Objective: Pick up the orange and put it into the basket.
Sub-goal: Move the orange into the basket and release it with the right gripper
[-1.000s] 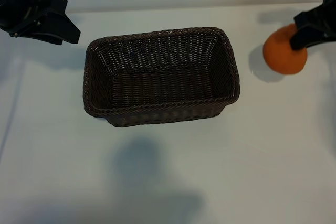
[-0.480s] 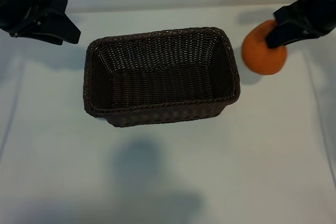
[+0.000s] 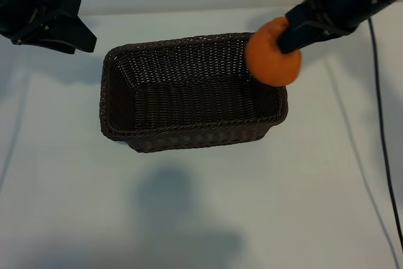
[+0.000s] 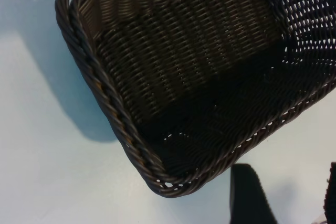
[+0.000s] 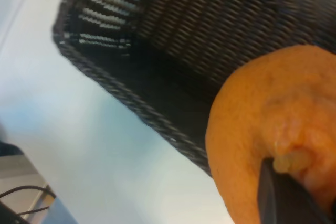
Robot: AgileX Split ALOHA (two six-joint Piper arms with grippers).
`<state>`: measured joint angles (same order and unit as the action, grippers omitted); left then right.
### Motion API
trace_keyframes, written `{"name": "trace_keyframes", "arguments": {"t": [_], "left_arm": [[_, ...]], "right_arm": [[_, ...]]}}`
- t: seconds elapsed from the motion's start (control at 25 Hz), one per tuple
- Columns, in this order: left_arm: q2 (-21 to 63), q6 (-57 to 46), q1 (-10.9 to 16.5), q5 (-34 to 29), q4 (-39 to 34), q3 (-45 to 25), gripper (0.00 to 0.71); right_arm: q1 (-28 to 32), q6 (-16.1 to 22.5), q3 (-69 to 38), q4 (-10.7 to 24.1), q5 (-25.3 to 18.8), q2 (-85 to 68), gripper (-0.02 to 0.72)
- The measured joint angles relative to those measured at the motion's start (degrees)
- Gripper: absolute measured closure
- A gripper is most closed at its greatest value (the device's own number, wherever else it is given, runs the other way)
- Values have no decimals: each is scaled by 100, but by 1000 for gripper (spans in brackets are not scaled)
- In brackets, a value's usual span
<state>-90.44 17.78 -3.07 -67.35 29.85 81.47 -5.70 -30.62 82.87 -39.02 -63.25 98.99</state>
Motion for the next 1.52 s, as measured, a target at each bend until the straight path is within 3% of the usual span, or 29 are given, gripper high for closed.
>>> {"name": "trace_keyframes", "arguments": {"t": [0.36, 0.92, 1.2, 1.32, 1.52], "left_arm": [[0, 0, 0, 0, 11, 0, 305], [0, 0, 0, 0, 122, 0, 305], [0, 18, 0, 0, 122, 0, 305], [0, 12, 0, 0, 122, 0, 305], [0, 12, 0, 0, 122, 0, 305]], "right_arm": [[-486, 150, 4, -8, 84, -4, 660], [-1149, 591, 21, -60, 1508, 135, 660], [-1200, 604, 49, -288, 1703, 877, 660], [-1200, 508, 49, -336, 1708, 1096, 660], [-1263, -214, 49, -365, 1843, 1138, 660]]}}
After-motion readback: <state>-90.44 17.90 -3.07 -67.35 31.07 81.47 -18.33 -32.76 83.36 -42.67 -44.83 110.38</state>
